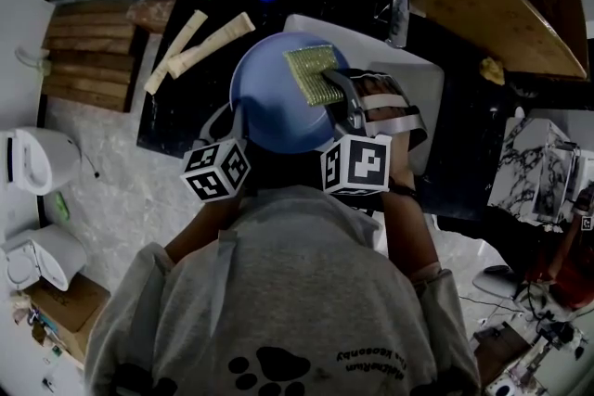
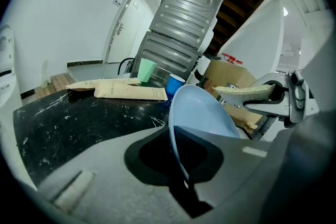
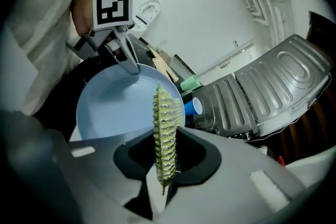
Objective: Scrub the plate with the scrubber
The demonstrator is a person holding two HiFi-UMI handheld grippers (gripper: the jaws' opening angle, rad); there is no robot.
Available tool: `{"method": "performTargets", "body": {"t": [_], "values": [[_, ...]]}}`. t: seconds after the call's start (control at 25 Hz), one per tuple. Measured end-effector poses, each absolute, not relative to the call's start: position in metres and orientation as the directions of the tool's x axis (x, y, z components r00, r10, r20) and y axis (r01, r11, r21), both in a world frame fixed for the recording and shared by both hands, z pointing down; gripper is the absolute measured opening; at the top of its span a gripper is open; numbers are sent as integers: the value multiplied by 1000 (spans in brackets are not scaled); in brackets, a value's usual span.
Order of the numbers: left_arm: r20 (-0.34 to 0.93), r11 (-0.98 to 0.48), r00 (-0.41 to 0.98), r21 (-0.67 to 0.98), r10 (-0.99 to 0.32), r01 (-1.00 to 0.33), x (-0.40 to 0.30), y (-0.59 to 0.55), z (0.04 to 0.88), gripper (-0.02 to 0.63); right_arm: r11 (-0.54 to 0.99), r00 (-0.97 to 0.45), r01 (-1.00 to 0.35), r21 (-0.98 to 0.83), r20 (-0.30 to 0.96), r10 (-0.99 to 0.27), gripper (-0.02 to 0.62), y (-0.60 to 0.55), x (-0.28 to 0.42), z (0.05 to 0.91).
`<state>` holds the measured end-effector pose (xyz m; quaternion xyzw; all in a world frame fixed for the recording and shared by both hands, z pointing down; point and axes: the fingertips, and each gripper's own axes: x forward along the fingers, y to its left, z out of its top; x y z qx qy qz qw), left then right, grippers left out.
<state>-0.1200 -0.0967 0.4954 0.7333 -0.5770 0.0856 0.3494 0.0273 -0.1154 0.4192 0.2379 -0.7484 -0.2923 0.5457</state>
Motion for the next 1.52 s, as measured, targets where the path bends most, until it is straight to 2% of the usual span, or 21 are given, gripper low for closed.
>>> {"method": "performTargets", "body": {"t": [0.52,0.92,1.16,1.52], "values": [[521,-98,328,420,-788,-902,-118,-98,493,23,691,-200,125,712,701,-685,74,-125,34,470],[520,-96,329,424,-788,-901,-119,-98,493,25,713,-122,157,683,730,-672,74,-123,49,490],[518,-87,324,430,-792,-899,-120,-97,494,28,767,-77,140,627,779,-623,74,-112,61,504],[521,-71,313,432,-794,-899,-122,-94,494,34,878,-35,85,472,882,-471,75,-78,73,531]]}}
